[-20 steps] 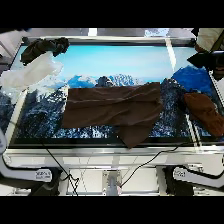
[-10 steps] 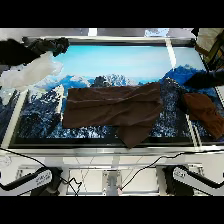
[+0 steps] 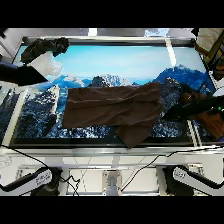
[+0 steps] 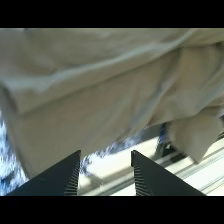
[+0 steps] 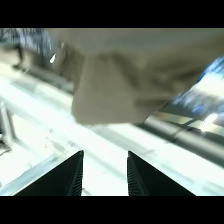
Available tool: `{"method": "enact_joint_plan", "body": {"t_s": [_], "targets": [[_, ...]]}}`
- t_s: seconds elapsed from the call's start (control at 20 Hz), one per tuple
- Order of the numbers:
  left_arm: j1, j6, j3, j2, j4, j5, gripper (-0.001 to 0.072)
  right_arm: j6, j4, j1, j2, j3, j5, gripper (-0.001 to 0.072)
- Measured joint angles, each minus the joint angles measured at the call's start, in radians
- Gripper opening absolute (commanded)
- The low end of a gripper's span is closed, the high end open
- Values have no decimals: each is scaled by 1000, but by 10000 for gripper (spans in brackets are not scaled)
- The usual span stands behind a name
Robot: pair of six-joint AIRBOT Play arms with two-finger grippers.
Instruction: Fold the shirts.
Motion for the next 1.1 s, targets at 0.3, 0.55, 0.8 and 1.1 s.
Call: {"method": "enact_joint_plan", "body": {"t_s": [0.3, 0.55, 0.8, 1.1], "targets": [[0, 11, -254, 0, 51, 113, 603, 65, 10, 113, 0, -163, -11, 449], [0, 19, -382, 0, 56, 213, 602, 166, 17, 233, 0, -275, -156, 449], [0, 25, -417, 0, 56, 303, 602, 264, 71, 307, 0, -420, -297, 448], [0, 26, -425, 0, 54, 377, 600, 319, 129, 329, 1, -540, -499, 437]]}}
